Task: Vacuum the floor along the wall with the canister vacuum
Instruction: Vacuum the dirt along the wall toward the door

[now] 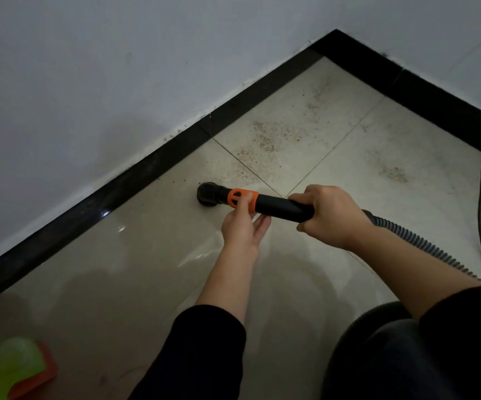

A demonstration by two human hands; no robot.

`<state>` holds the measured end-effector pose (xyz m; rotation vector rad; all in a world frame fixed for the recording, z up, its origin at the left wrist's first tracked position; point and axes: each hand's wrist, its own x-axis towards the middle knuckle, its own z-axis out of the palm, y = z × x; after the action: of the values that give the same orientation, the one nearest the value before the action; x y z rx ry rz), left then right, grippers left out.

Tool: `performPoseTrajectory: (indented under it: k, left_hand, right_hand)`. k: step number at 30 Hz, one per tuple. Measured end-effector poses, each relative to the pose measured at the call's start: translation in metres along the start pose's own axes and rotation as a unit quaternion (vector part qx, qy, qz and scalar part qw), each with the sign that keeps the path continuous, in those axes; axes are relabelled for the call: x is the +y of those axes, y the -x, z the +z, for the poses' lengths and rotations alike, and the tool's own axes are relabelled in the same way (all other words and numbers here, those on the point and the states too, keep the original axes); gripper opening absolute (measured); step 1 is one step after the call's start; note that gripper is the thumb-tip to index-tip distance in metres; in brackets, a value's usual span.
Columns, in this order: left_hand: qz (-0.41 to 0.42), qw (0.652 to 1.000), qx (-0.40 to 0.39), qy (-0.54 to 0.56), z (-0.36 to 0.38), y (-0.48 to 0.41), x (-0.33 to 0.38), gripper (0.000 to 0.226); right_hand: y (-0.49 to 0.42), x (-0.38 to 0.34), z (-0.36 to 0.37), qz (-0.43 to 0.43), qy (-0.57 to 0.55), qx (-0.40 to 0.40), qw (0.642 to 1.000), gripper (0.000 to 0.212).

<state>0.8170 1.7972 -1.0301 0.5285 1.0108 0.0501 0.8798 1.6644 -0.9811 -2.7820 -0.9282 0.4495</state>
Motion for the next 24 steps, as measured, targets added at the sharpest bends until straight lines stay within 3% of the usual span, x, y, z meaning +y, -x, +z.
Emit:
performPoseTrajectory:
  k: [7,24]
  left_hand:
    - [-0.017,0.999,-0.025,-0.02,0.012,0.003,-0.008,0.032]
    - [0.0,1.0,0.029,0.003,-0.022,-0.001,0.028,0.039]
  right_hand:
    - [0.012,0.013,-0.004,0.017,-0.007,0.011,1.0,0.032]
    - [-0.017,-0.026,0.011,-0.032,-0.013,-0.023,0.999,0.033]
